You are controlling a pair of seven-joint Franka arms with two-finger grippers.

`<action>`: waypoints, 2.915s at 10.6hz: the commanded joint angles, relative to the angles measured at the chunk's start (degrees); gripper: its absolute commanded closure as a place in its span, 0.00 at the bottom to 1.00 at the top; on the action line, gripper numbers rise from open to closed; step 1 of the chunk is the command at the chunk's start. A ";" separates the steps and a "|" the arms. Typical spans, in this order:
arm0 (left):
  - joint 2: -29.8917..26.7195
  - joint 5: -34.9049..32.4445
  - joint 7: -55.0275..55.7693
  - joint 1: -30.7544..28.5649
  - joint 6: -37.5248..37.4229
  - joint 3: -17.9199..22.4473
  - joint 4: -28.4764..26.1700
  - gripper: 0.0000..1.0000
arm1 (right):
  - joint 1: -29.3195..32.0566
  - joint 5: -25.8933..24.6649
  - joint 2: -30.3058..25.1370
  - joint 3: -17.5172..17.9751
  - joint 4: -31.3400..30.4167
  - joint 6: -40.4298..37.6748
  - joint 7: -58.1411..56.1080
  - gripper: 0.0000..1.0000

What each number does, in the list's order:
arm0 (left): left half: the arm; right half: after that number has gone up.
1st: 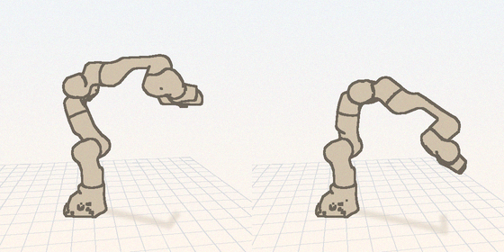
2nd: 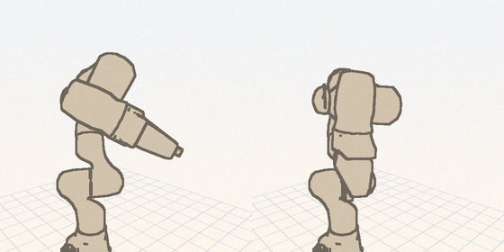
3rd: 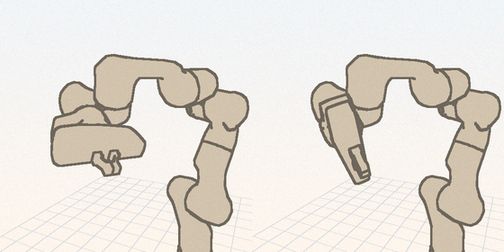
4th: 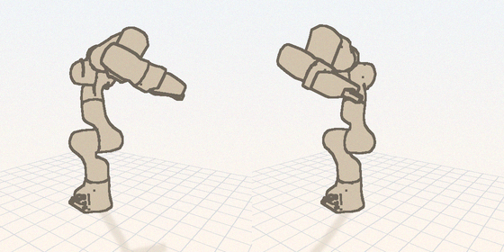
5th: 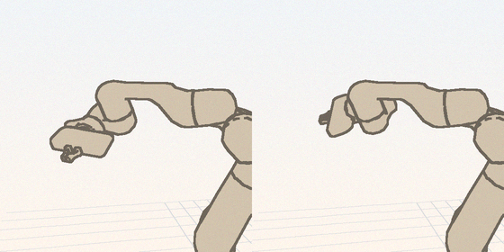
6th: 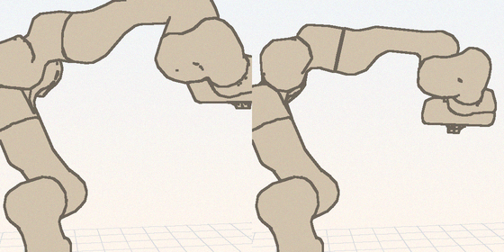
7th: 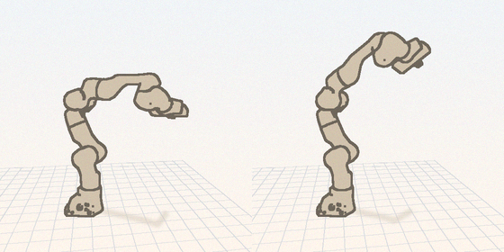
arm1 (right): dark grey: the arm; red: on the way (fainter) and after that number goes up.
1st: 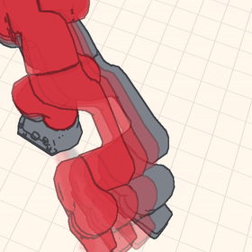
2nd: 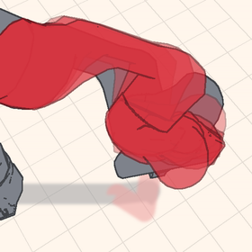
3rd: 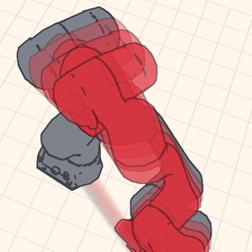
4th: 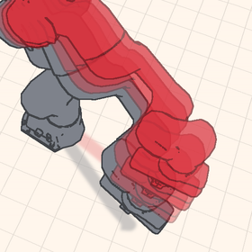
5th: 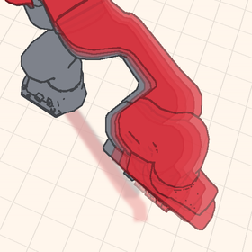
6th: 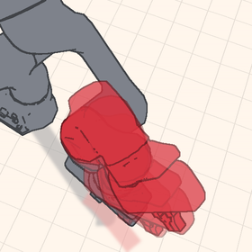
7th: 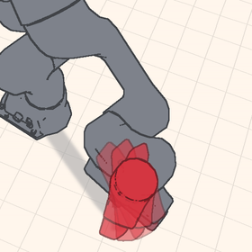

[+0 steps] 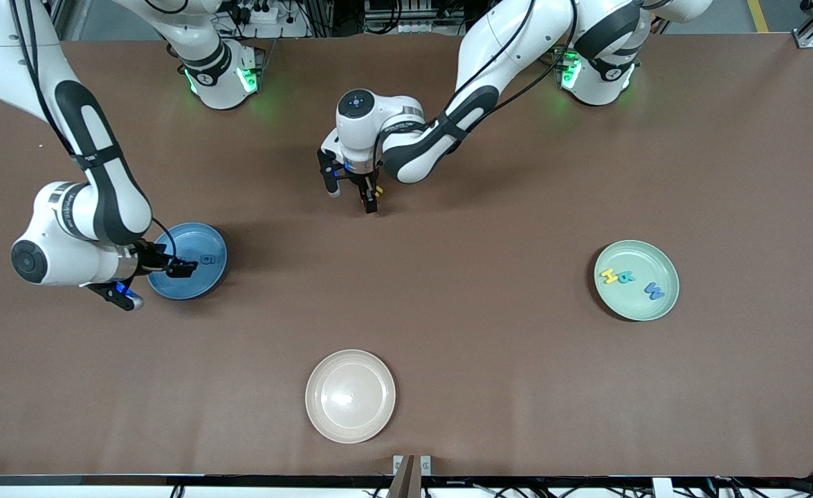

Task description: Sort upper and lower case letters into plates

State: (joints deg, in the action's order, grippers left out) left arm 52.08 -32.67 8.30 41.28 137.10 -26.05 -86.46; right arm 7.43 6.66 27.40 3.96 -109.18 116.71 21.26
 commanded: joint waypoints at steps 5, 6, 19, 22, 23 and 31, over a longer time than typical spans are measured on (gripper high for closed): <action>0.57 0.06 1.62 0.56 -0.34 3.02 1.47 1.00 | -7.59 -0.42 -3.31 0.61 3.80 -5.09 13.35 0.00; 0.05 0.93 3.55 0.38 -0.43 3.02 1.47 1.00 | -8.73 -0.25 -3.84 1.48 3.80 -4.74 14.84 0.00; -19.91 9.82 -23.63 -48.54 -13.88 -0.76 -10.65 1.00 | -26.14 0.02 -1.21 12.64 2.13 7.04 56.94 0.00; -22.88 9.99 -27.63 -55.50 -15.46 -0.15 -15.56 1.00 | -30.61 -1.90 -1.82 15.63 -5.84 17.27 60.81 0.00; -23.68 10.78 -27.46 -57.09 -15.46 -0.06 -17.58 1.00 | -31.50 -2.79 -2.17 15.90 -7.35 20.20 63.00 0.00; -34.47 15.36 -27.54 -57.37 -19.93 3.20 -19.63 0.00 | -31.07 -5.69 -4.81 19.77 -18.35 33.05 63.55 0.00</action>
State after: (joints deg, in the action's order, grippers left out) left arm 24.02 -18.94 -18.35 -16.98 119.66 -23.23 -104.86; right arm -24.85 2.33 24.15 22.80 -125.44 148.82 83.96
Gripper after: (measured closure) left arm 0.009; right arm 0.000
